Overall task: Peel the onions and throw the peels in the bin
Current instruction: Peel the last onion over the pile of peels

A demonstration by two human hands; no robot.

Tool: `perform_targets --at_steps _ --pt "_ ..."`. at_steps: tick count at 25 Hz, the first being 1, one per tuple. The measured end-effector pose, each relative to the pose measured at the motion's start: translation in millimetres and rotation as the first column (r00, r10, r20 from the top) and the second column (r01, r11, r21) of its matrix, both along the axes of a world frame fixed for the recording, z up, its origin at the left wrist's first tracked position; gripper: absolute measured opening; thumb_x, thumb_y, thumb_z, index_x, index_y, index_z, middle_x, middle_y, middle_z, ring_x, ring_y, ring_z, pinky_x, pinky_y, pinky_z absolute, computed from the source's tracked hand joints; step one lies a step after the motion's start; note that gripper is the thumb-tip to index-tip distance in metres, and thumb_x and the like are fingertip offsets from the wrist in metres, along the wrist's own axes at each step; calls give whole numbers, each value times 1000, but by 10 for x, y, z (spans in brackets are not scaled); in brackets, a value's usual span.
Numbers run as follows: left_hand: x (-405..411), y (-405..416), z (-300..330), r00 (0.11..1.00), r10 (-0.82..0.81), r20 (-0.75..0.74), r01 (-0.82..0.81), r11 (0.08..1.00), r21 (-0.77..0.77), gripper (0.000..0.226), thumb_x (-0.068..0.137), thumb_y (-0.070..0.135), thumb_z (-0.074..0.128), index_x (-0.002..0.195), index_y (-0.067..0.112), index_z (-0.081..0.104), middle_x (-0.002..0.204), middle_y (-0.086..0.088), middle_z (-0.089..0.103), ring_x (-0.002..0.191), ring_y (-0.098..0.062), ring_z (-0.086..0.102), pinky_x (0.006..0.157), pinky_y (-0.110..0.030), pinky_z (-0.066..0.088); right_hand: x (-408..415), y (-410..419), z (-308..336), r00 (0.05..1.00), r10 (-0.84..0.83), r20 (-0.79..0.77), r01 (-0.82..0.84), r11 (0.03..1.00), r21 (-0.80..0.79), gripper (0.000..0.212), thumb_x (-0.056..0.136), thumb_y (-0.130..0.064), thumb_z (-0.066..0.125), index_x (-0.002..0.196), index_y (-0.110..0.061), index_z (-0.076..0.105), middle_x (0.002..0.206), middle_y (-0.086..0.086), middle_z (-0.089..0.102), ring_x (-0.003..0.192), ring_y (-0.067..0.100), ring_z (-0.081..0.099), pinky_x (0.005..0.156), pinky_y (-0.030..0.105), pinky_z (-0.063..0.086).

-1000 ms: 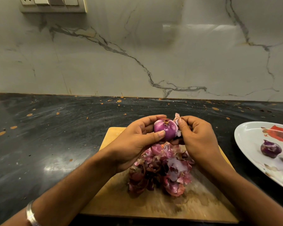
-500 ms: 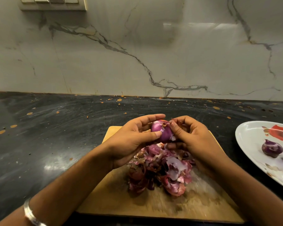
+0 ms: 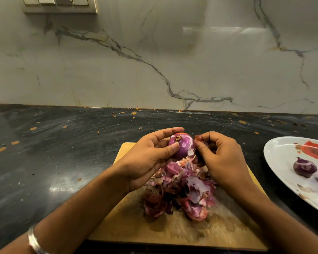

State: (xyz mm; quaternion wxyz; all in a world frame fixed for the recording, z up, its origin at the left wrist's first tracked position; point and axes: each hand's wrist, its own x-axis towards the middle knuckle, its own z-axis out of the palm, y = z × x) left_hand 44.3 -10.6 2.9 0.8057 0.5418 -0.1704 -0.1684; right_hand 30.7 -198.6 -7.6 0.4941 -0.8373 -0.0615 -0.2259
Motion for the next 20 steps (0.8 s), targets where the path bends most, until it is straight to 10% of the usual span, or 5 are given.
perform_targets --at_steps 5,12,20 --pt "14 -20 6 998 43 -50 -48 992 -113 43 83 6 60 127 7 61 117 -14 71 97 -23 71 83 -32 60 -65 54 24 998 30 57 -15 970 -244 14 93 -11 66 97 -23 74 70 -19 64 73 -3 63 62 7 44" --pt "40 -65 -22 974 167 -155 -196 962 -190 44 82 15 62 123 0 61 115 -17 70 89 -18 71 72 -25 61 -93 127 28 993 113 45 -79 879 -470 16 93 -7 61 102 -15 70 89 -1 70 81 17 61 69 30 47" --pt "65 -18 -48 966 217 -141 -231 968 -96 48 80 19 67 125 2 61 118 -19 68 92 -20 67 74 -25 60 -120 109 10 979 200 52 -169 921 -351 32 101 -39 49 82 -20 68 80 -7 62 77 6 58 65 31 45"
